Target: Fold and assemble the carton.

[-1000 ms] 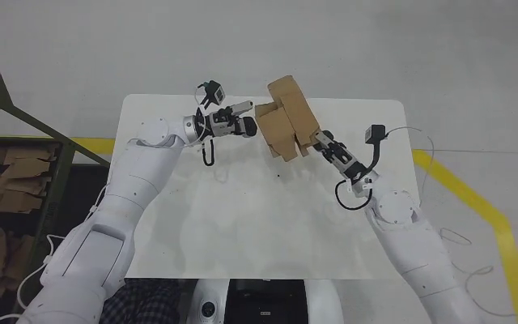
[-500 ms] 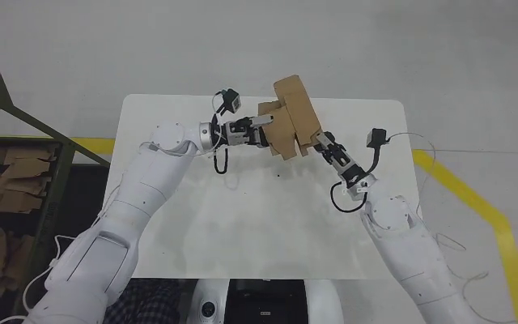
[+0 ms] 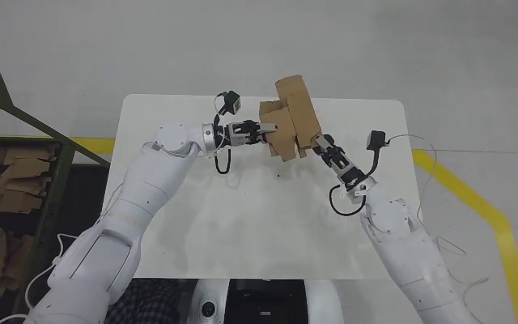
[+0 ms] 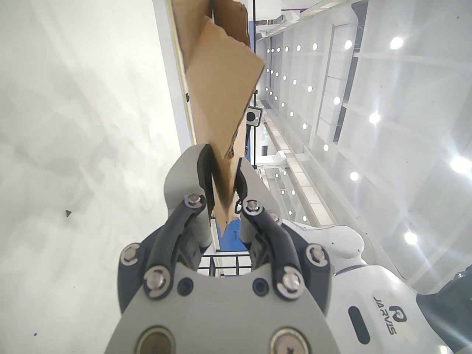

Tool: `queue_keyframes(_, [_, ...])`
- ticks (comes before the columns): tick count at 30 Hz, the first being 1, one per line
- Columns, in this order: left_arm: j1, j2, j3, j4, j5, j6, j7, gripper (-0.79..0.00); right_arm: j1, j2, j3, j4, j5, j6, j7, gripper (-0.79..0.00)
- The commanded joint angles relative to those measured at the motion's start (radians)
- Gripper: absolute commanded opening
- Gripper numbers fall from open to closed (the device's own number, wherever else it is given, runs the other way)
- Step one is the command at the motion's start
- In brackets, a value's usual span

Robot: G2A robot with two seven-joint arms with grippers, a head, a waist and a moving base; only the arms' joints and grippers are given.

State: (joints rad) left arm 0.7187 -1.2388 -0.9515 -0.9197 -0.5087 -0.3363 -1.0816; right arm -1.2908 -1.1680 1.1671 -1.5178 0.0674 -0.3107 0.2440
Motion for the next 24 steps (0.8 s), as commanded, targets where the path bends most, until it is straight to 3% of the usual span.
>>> queue_keyframes(1, [-0.002, -0.001, -0.001, 0.002, 0.004, -0.004, 0.003, -0.73, -0.005, 0.0, 0.003, -0.009, -0.004, 0.003, 0.001, -0.785])
queue_keyframes(2, [-0.003, -0.002, -0.002, 0.003, 0.004, -0.005, 0.005, -0.751, -0.008, -0.001, 0.006, -0.013, -0.004, 0.004, -0.001, -0.785])
queue_keyframes(3, [-0.004, -0.002, -0.005, 0.003, 0.004, -0.008, 0.004, -0.754, -0.012, -0.001, 0.008, -0.017, -0.002, 0.004, -0.003, -0.723])
queue_keyframes(4, [-0.004, -0.001, -0.007, 0.003, 0.005, -0.01, 0.004, -0.782, -0.015, -0.001, 0.012, -0.021, 0.001, 0.005, -0.004, -0.428])
queue_keyframes(5, [-0.004, -0.001, -0.011, 0.002, 0.005, -0.013, 0.002, -0.785, -0.019, -0.001, 0.019, -0.023, 0.008, 0.007, -0.006, 0.0])
queue_keyframes(14, [0.009, 0.012, -0.055, 0.009, -0.013, -0.029, -0.066, -0.785, -0.056, 0.008, 0.112, -0.037, 0.111, -0.042, 0.062, 0.0])
queue_keyframes(24, [-0.035, 0.022, -0.054, 0.049, 0.033, -0.04, -0.243, -0.785, 0.002, 0.027, 0.18, 0.061, 0.205, -0.106, 0.366, 0.0])
